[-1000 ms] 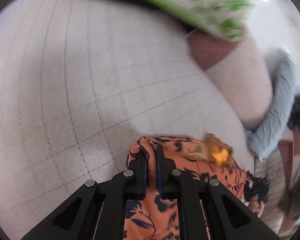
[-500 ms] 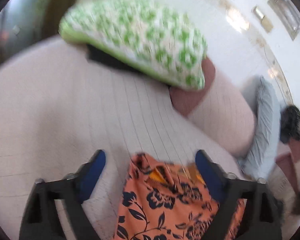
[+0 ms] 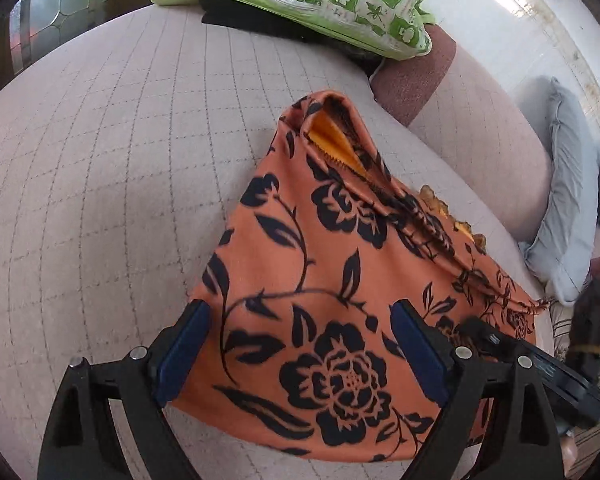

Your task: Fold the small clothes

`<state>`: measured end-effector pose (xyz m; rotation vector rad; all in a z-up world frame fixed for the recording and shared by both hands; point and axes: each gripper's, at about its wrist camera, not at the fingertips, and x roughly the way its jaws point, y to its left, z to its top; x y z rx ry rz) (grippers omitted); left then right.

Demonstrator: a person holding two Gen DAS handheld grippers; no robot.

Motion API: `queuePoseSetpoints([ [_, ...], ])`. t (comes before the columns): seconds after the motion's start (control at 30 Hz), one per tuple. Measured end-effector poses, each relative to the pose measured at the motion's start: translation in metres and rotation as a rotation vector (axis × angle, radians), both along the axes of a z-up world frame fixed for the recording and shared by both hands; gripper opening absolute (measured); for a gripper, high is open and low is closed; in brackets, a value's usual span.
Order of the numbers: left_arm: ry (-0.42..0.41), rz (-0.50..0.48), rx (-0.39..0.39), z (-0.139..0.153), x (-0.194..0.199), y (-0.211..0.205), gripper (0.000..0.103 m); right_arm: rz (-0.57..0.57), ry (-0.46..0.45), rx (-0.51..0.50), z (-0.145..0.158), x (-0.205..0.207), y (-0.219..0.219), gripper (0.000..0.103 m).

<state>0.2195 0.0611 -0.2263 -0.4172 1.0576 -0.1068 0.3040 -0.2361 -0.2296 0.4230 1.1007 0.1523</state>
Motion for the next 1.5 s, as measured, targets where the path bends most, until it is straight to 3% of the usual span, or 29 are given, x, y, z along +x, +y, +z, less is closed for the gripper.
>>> queuePoseSetpoints([
  [0.13, -0.030, 0.036, 0.053, 0.003, 0.020, 0.006, 0.091, -0.095, -0.028, -0.050, 0.001, 0.074, -0.006, 0.050],
  [0.27, -0.003, 0.090, -0.014, -0.003, 0.038, 0.021, 0.091, -0.290, -0.054, 0.095, 0.007, 0.105, -0.044, 0.050],
  [0.4, -0.005, 0.122, -0.034, 0.003, 0.034, 0.030, 0.091, -0.310, -0.145, 0.100, 0.033, 0.068, -0.053, 0.050],
  [0.53, -0.043, 0.158, 0.040, 0.021, 0.020, 0.035, 0.092, -0.303, -0.161, 0.061, 0.043, -0.005, -0.070, 0.050],
  [0.67, -0.005, 0.188, 0.136, 0.017, 0.010, 0.040, 0.092, -0.337, -0.110, -0.041, 0.027, -0.088, -0.086, 0.050],
  [0.73, 0.073, 0.160, 0.217, 0.003, 0.010, 0.041, 0.092, -0.376, -0.012, -0.068, -0.003, -0.115, -0.095, 0.050],
  [0.8, 0.113, 0.164, 0.217, -0.007, 0.006, 0.045, 0.092, -0.410, -0.072, -0.018, -0.009, -0.133, -0.099, 0.050],
  [0.87, 0.099, 0.177, 0.193, -0.001, 0.000, 0.048, 0.092, -0.393, -0.038, -0.031, 0.004, -0.132, -0.095, 0.049],
  [1.03, -0.044, 0.155, 0.223, 0.030, -0.025, 0.036, 0.092, -0.373, -0.180, 0.042, 0.045, -0.167, -0.084, 0.049],
  [1.2, -0.179, -0.060, 0.359, 0.042, -0.051, -0.030, 0.092, -0.429, -0.244, 0.093, 0.054, -0.204, -0.087, 0.051],
  [1.27, -0.167, -0.169, 0.398, 0.032, -0.056, -0.063, 0.092, -0.439, -0.228, 0.091, 0.050, -0.204, -0.089, 0.051],
  [1.33, -0.127, -0.240, 0.374, 0.022, -0.064, -0.082, 0.092, -0.429, -0.193, 0.088, 0.044, -0.198, -0.090, 0.051],
  [1.4, -0.092, -0.255, 0.349, 0.014, -0.064, -0.094, 0.092, -0.402, -0.175, 0.048, 0.038, -0.189, -0.087, 0.051],
  [1.5, -0.063, -0.228, 0.385, 0.006, -0.058, -0.105, 0.092, -0.351, -0.183, -0.023, 0.034, -0.176, -0.082, 0.051],
])
